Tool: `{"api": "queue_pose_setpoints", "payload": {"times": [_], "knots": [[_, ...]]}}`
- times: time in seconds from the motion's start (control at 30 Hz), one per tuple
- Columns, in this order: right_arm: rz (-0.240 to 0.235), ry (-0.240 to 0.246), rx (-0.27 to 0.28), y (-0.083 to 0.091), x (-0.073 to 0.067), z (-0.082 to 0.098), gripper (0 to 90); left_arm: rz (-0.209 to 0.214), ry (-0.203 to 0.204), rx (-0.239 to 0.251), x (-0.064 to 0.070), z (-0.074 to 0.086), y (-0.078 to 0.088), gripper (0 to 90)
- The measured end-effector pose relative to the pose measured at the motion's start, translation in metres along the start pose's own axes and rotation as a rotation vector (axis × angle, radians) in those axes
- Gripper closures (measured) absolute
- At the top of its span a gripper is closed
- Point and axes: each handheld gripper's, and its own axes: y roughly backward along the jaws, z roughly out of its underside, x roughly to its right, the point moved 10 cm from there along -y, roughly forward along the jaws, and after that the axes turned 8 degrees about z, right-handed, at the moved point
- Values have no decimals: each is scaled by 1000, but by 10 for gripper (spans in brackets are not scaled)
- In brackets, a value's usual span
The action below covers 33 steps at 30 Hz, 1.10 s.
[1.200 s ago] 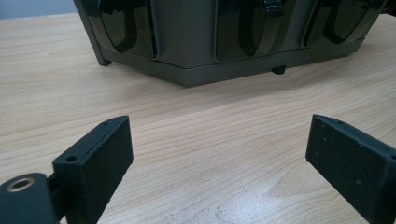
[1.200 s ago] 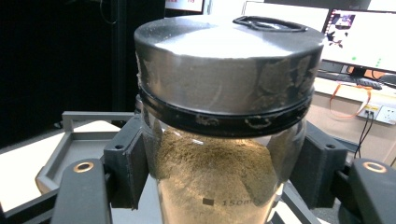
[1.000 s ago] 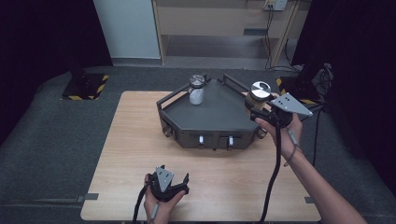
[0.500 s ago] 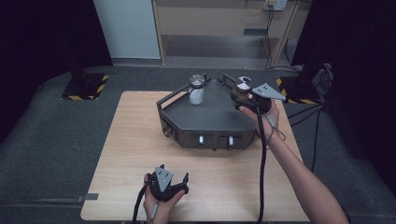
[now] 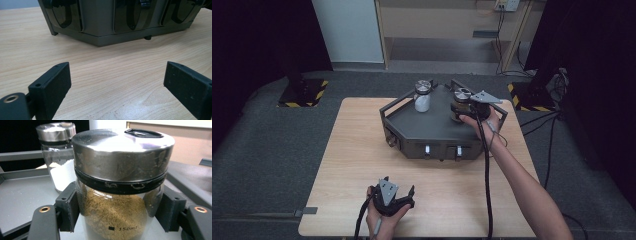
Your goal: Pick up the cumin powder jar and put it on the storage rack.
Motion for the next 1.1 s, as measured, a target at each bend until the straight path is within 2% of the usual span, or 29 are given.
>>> {"api": "queue_pose_setpoints", "payload": {"times": [0.23,0.43,0.77,1.1], "knots": [[-8,-17,-25,-7,2,5,309,0,2,-5,0,0,-1,61],[-11,24,-32,-8,1,4,309,3,-1,-7,0,1,-2,61],[-4,30,3,-6,-1,11,310,7,-1,-7,1,1,-2,62],[2,25,7,-6,-2,12,310,8,1,-10,0,1,-2,62]]}}
